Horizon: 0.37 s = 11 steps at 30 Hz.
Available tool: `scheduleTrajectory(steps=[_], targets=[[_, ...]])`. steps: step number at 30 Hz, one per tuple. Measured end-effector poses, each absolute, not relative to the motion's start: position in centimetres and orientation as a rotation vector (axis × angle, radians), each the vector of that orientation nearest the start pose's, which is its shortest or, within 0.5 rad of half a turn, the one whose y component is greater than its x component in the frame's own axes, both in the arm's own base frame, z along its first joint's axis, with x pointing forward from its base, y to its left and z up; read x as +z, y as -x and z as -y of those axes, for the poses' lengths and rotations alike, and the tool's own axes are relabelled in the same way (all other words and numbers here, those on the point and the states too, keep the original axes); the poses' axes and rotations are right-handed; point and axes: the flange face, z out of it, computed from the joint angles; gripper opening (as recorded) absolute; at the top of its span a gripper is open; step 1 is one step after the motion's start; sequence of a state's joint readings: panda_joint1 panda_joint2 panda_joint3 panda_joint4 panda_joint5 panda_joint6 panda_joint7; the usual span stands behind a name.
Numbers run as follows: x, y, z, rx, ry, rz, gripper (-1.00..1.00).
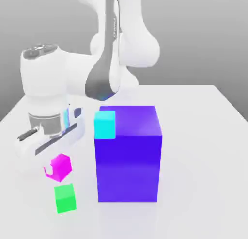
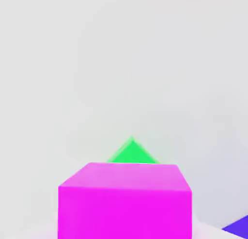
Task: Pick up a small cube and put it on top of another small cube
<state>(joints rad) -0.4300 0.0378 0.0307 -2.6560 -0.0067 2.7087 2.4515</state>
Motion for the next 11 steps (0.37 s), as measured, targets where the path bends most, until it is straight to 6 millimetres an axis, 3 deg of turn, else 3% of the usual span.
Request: scheduleTrajectory(steps=[8,9,11], targets=[[18.7,-38.9,16.2,-0.007,0.47,-3.1,-1.0],[18.1,-38.8,16.1,-0.004,0.473,-3.102,1.0],[18.1,-38.8,16.1,-0.004,0.473,-3.102,1.0]])
